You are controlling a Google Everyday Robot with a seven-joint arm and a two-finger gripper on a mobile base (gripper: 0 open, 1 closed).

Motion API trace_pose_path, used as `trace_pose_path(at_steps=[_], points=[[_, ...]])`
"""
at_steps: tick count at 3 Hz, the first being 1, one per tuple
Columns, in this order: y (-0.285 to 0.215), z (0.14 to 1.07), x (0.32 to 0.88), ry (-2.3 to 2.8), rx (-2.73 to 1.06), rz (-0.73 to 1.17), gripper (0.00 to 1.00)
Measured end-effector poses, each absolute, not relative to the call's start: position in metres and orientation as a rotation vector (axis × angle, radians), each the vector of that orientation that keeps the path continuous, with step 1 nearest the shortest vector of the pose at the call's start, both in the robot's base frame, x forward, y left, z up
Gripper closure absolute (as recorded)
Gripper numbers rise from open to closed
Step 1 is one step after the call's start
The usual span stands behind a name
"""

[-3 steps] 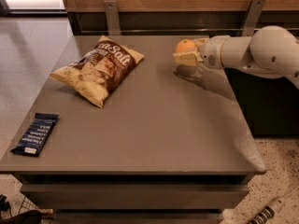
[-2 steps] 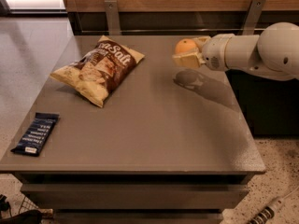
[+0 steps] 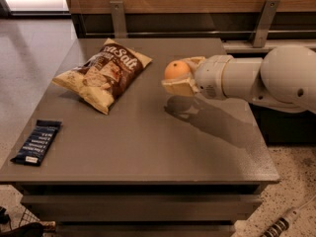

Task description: Move orange near rxbar blueberry

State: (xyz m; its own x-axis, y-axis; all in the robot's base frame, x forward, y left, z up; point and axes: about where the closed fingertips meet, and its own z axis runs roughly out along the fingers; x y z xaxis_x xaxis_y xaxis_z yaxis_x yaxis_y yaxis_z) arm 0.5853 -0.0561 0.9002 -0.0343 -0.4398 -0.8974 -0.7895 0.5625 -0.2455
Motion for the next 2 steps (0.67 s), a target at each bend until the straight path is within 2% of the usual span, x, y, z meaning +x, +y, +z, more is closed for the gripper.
trace_pose_path(at_steps=[1,2], points=[[-0.025,0.892,0.553,1.663,-1.095,0.424,1.00],[0.023,0.882,0.514,1.638,-1.238,0.588,1.00]])
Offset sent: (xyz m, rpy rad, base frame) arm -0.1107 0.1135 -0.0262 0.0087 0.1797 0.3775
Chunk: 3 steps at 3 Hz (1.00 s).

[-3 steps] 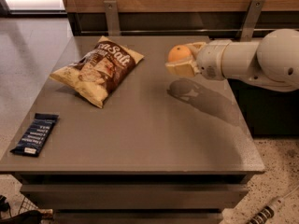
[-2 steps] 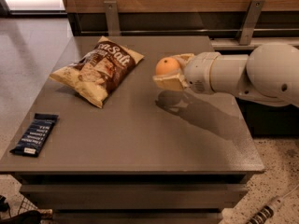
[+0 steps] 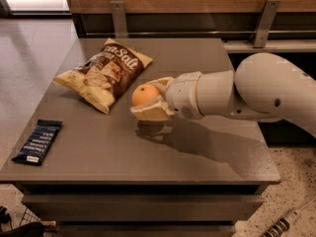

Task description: Move orange near rxbar blueberry

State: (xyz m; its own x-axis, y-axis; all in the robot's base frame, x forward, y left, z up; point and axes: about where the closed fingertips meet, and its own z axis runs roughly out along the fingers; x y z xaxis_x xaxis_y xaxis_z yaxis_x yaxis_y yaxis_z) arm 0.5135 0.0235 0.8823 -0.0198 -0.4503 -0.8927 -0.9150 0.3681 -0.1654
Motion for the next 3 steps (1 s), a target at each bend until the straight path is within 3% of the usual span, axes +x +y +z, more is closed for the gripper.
trace_pose_path(at_steps=[2,3], points=[[0.105,0.876,0.461,1.445,-1.609,0.900,1.00],[0.105,0.876,0.461,1.445,-1.608,0.899,1.00]])
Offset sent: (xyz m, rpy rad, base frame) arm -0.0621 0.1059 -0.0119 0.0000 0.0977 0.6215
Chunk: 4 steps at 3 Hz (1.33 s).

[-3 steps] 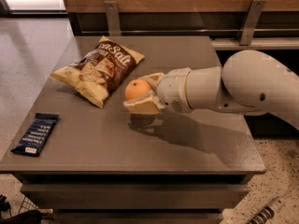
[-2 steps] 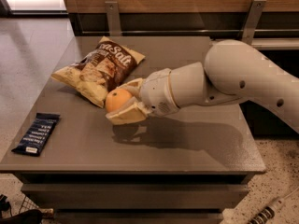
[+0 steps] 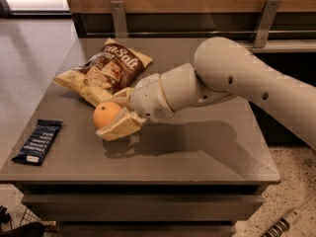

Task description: Move orange near rxbar blueberry

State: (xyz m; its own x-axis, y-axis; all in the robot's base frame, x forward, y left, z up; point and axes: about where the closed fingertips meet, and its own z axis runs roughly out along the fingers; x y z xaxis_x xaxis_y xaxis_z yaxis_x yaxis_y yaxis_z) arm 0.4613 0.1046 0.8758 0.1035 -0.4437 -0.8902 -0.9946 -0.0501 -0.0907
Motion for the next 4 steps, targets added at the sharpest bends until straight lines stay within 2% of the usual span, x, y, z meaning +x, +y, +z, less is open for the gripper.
trace_pose_path(at_steps=[1,2,4], points=[[0.116,0.865,0.463,1.427,-1.603,0.931,1.00],[0.159,0.844,0.463,1.330,-1.575,1.037,1.00],[0.194,0.835,0.456,1.306,-1.590,1.082,1.00]])
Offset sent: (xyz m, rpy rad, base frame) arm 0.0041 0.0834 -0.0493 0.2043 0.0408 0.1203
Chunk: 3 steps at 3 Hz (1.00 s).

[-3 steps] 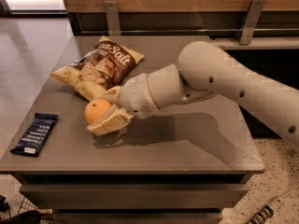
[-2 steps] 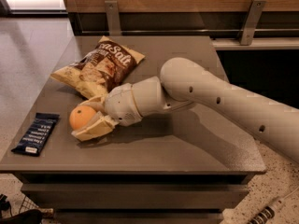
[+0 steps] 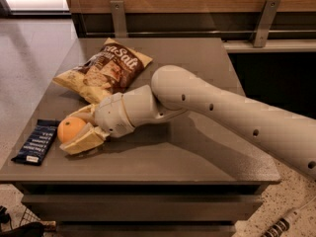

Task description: Move orange near rxbar blueberry

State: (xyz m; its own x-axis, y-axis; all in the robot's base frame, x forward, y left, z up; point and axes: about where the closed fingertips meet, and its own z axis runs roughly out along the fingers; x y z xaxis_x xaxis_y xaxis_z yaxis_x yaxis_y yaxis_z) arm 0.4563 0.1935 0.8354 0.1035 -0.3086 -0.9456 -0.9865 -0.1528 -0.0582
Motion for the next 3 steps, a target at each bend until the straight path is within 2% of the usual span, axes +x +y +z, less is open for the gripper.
trace_pose_path(at_steps=[1,3], points=[[0.1978,0.8266,0.4564,1.362,-1.603,1.066,0.97],[0.1979,0.8285,0.4563,1.362,-1.603,1.066,0.36]])
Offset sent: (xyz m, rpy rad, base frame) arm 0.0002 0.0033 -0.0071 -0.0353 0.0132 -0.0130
